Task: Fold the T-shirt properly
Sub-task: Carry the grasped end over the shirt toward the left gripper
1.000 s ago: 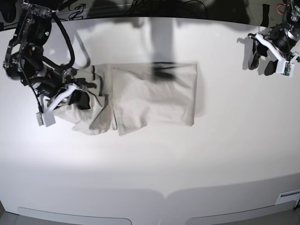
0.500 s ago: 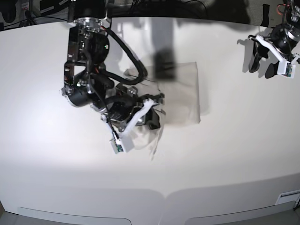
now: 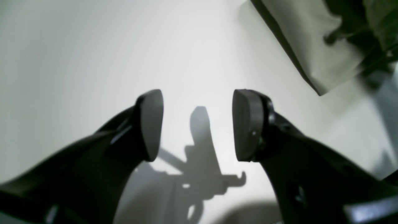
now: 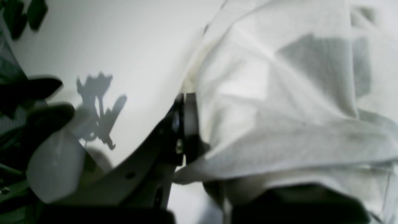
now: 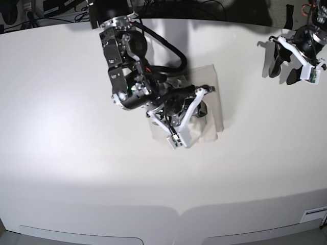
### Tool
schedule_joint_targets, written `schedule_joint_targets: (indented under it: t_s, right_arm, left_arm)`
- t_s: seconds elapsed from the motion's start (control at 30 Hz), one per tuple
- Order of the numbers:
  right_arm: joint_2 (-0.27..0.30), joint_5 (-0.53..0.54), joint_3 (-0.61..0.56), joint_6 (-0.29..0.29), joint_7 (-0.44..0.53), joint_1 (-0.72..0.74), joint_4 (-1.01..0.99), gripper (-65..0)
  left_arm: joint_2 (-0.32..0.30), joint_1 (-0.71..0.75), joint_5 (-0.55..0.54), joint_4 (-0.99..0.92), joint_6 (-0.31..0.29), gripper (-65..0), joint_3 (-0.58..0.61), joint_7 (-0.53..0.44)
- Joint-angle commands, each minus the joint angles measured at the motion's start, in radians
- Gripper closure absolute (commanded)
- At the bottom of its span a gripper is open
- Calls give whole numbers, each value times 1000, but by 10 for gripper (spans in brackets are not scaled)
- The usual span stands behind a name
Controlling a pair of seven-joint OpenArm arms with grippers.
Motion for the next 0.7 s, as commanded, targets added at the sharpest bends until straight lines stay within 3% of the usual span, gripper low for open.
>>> schedule_joint_targets:
  t_s: [0.0,0.3,0.37,0.43,0.47,0.57,0.67]
  right_arm:
    - [-8,27,-16,6,45,17,4,0]
    - [-8,124,-102,-4,291,19,-126,0]
    - [-8,174,-121,6,321,19,-138,-136]
    - [-8,259,-137,53,335,20,-138,-233]
    - [-8,319,-144,93,336,24,-138,-246]
    - [-8,506,-156,189,332,40,-138,-246]
    - [-8,618,-156,217,332,65,-138,-246]
  left_arm:
    - [-15,3,-15,13,-6,-343,-7,-29]
    - [-14,3,-15,13,-6,-343,-7,-18]
    - [-14,3,-15,13,-6,-343,-7,-18]
    - [-14,3,-16,13,-6,-343,-7,-18]
    - [-14,3,-16,13,-6,-343,-7,-18]
    - [-14,3,-16,13,-6,-343,-7,-18]
    - [-14,3,-16,13,-6,-343,-7,-14]
